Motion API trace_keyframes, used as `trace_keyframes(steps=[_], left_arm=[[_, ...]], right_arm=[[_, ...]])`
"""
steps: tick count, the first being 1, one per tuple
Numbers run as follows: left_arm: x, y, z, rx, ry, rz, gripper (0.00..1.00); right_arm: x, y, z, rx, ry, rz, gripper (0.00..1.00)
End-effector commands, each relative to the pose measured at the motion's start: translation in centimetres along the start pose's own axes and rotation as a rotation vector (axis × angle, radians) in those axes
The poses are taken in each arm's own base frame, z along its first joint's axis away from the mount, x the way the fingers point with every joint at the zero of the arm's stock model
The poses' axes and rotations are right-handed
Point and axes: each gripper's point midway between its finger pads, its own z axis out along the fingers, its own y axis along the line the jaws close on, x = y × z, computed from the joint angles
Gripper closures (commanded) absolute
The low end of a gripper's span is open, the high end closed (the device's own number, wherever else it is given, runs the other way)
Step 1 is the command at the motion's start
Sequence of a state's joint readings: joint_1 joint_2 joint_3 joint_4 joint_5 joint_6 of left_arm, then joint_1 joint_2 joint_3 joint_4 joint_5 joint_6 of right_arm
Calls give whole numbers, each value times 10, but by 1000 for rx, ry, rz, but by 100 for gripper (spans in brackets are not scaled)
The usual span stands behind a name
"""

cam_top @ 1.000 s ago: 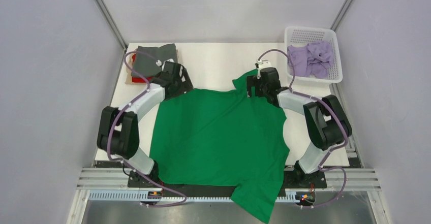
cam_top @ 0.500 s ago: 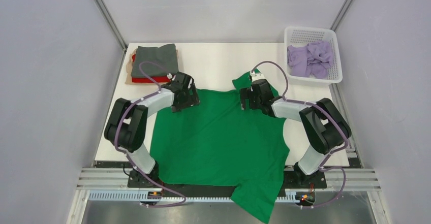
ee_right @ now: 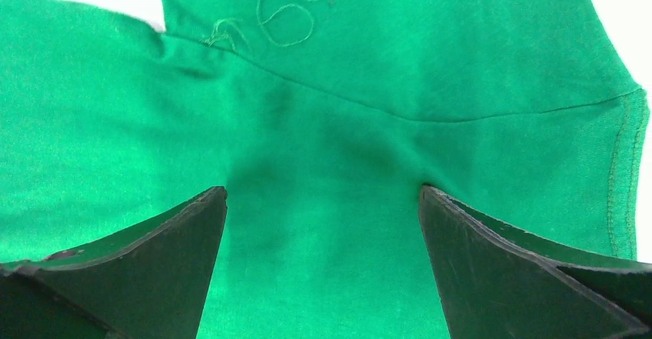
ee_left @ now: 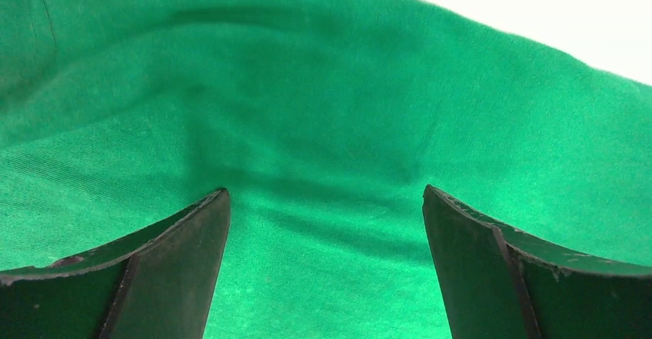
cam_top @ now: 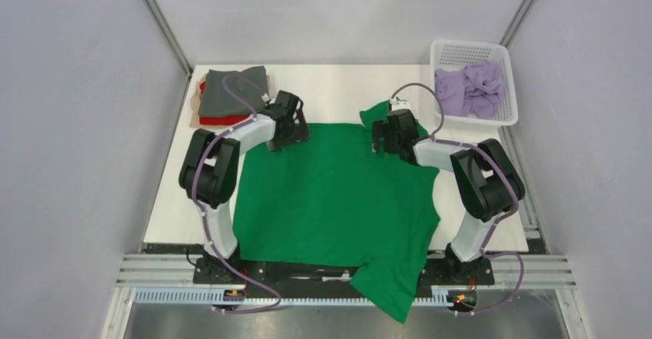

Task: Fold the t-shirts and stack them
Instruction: Flatten out the tshirt

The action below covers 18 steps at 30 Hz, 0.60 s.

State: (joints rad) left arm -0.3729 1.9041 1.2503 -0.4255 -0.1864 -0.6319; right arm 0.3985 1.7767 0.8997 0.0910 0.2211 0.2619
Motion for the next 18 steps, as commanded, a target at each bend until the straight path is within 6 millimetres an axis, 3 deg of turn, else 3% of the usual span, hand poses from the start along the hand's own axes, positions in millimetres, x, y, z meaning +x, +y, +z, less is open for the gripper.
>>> trace_keyframes(steps=[1, 11, 18], left_arm=[[-2, -14, 28, 15, 35, 35, 0], [-43, -51, 49, 60, 4, 56, 0], [-71, -53, 68, 43, -11, 63, 0]], right_arm=[[13, -29, 20, 70, 81, 32, 2], [-43, -49, 58, 82, 18, 89, 2], [-65, -52, 91, 87, 15, 92, 2]])
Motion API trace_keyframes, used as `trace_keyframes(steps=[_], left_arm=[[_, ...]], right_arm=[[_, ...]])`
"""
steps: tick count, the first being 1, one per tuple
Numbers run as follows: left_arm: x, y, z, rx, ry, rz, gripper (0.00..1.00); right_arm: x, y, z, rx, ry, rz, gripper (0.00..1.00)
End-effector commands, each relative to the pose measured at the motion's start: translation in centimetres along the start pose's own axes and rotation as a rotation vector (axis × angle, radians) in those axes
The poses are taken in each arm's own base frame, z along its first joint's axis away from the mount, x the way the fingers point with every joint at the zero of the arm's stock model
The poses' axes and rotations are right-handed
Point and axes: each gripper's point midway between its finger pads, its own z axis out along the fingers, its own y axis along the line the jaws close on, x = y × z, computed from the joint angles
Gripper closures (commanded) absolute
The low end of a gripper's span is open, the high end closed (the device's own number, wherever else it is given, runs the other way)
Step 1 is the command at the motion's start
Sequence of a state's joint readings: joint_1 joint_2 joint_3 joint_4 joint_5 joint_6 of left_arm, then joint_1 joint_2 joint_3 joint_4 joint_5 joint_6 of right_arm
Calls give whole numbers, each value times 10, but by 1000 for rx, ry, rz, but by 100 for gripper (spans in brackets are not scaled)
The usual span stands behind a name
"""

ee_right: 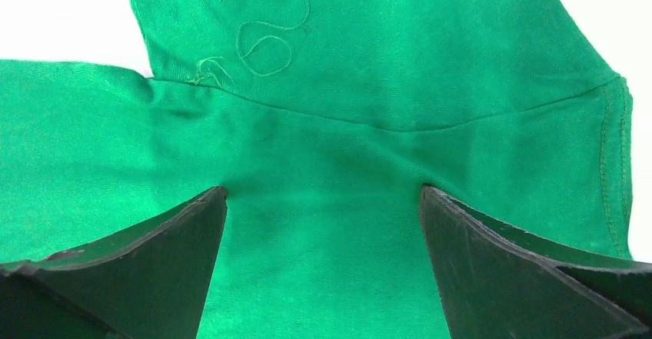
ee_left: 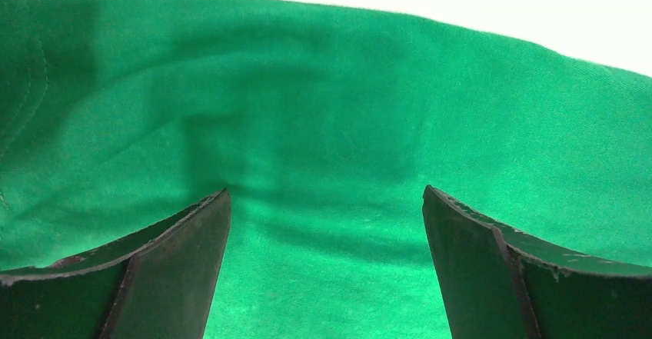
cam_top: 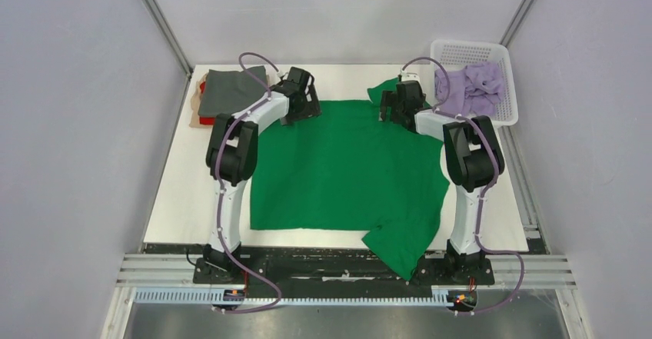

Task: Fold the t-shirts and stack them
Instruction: Flatten out the tshirt

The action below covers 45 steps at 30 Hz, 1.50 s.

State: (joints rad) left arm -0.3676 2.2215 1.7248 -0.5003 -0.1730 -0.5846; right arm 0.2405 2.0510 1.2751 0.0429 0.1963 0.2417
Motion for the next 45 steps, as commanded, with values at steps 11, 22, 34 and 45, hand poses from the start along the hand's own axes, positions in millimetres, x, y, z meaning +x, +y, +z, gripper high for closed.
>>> trace_keyframes(steps=[11, 22, 34, 45], left_arm=[[-38, 8, 56, 55, 25, 14, 0], [-61, -14, 61, 210, 36, -13, 0], [-75, -26, -106, 239, -150, 76, 0], [114, 123, -197, -13, -96, -186, 0]], right_arm=[[-19, -6, 56, 16, 37, -5, 2], [-42, 2, 63, -32, -5, -12, 2], [-92, 52, -87, -177, -259, -230, 2], [12, 45, -190, -432, -390, -65, 2]])
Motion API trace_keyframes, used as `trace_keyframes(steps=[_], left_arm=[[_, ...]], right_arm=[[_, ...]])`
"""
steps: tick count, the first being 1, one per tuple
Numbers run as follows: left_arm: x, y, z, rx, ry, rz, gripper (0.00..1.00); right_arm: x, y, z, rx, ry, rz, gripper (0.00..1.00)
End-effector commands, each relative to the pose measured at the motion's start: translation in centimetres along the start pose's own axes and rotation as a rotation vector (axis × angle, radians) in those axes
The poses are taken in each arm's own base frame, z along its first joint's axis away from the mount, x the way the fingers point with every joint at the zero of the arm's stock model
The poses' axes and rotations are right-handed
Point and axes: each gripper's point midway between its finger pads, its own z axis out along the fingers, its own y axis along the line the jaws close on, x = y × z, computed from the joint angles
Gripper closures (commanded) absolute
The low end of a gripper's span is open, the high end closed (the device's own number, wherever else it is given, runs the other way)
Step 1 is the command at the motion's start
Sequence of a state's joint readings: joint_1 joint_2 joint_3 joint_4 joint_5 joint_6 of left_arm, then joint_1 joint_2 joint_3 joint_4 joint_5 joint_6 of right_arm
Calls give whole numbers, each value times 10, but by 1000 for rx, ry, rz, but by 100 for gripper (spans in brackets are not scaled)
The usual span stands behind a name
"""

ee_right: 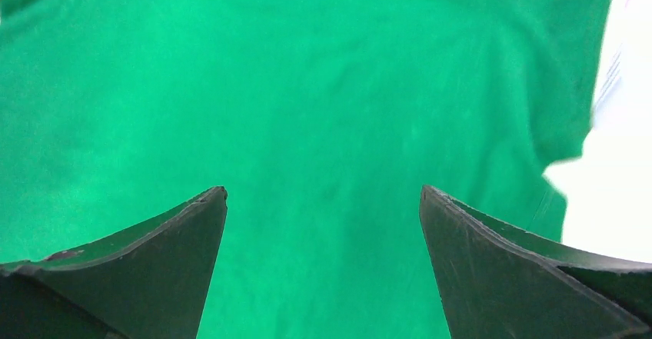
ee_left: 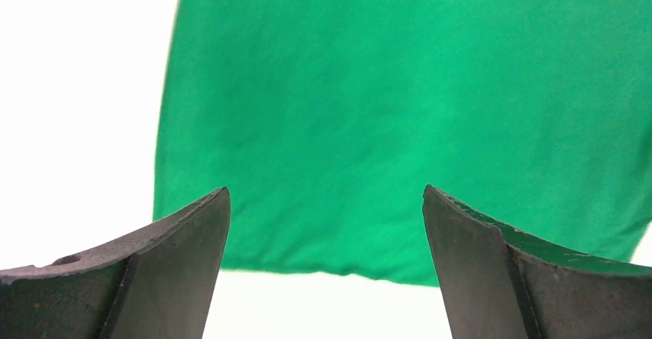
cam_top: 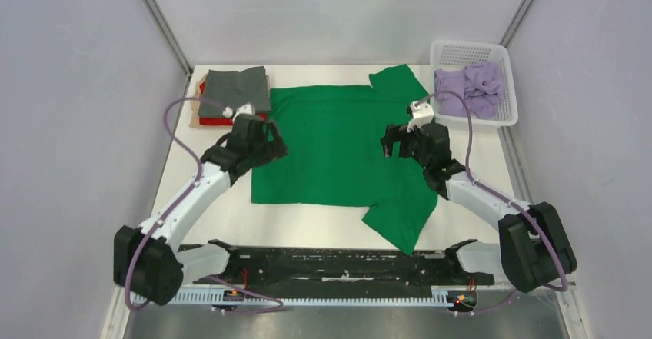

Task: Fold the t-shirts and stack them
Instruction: Flatten out the tshirt, then grab the side of the flattened tshirt closest away from the robot with both arms

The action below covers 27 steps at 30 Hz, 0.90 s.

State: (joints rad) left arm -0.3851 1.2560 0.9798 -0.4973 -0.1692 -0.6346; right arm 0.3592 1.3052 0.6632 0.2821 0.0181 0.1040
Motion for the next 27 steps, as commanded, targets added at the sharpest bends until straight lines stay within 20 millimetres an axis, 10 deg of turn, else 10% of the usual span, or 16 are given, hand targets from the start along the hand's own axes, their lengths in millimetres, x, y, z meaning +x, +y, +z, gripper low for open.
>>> trace_keyframes(steps=[1, 7, 15, 27], left_arm=[[61, 67, -20, -185, 70, -115, 0], [106, 116, -38, -301, 68, -203, 0], [110, 116, -26, -304, 43, -305, 3], [125, 120, 2, -403, 116, -330, 33]], right_arm=[[13, 11, -16, -83, -85, 99, 2], [25, 21, -21, -140, -16, 106, 2], [30, 23, -25, -153, -2, 100, 2], [31, 8, -29, -73, -15, 70, 2]])
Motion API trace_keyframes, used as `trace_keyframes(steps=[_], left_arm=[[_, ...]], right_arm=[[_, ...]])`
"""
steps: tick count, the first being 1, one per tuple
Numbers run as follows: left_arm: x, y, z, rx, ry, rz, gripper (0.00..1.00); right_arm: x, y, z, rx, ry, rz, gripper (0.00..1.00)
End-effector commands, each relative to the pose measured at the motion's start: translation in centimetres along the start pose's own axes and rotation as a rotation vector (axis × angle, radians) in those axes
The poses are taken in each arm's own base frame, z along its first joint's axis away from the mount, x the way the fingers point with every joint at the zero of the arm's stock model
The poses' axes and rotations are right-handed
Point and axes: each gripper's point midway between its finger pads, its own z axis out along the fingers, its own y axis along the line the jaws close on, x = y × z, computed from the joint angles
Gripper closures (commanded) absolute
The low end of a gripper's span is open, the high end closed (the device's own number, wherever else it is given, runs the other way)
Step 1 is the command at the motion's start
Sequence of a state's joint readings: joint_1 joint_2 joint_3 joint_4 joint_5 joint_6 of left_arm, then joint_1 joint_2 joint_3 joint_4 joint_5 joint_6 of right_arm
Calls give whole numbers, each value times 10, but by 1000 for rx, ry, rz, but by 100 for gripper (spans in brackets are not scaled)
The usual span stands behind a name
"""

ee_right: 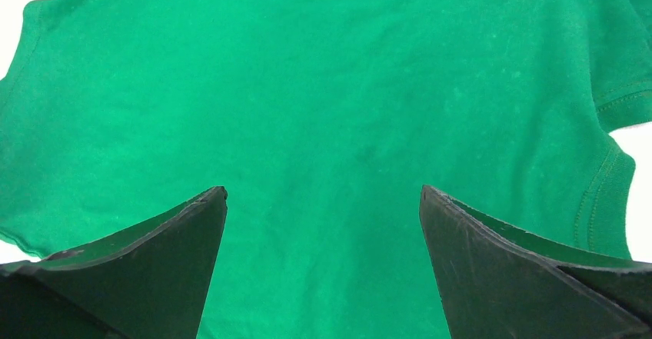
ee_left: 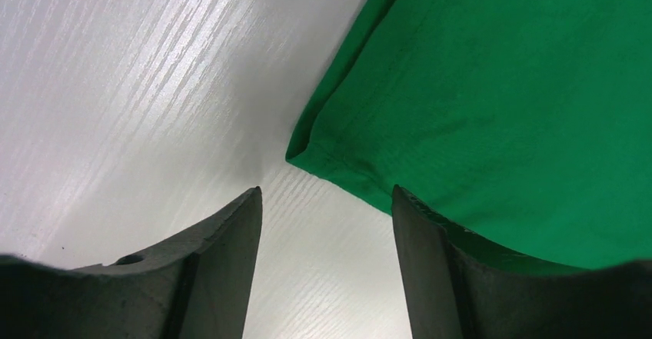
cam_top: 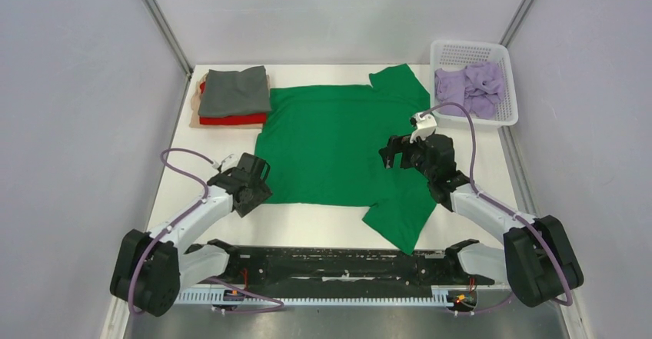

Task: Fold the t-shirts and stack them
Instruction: Grab the side of the flattened tshirt closest away from the robot with both arms

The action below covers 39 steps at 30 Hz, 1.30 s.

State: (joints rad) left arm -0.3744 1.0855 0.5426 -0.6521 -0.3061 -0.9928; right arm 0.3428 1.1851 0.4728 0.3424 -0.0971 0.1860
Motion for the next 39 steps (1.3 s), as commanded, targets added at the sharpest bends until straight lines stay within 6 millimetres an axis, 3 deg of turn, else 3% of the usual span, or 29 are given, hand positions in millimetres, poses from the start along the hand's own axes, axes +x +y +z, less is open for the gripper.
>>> trace_keyframes(steps=[1, 8, 22, 24, 28, 34, 39], left_arm=[[-15, -11, 4, 1, -54, -82, 35], [-15, -9, 14, -26, -65, -90, 47], [-19, -16, 34, -53, -72, -87, 60], [-20, -21, 35, -27, -74, -97, 67], [-23, -21, 31, -11, -92, -108, 98], [-28, -23, 23, 34, -121, -90, 98], [-31, -22, 17, 61, -145, -80, 98]], right_arm=[[-10, -5, -1, 26, -38, -21, 2], [-8, -8, 0, 41, -25, -23, 2], [-8, -11, -2, 61, -18, -34, 2], [-8, -13, -2, 71, -18, -35, 2], [-8, -14, -3, 82, -8, -33, 2], [1, -22, -15, 161, 74, -36, 2], [33, -15, -36, 184, 233, -44, 2]])
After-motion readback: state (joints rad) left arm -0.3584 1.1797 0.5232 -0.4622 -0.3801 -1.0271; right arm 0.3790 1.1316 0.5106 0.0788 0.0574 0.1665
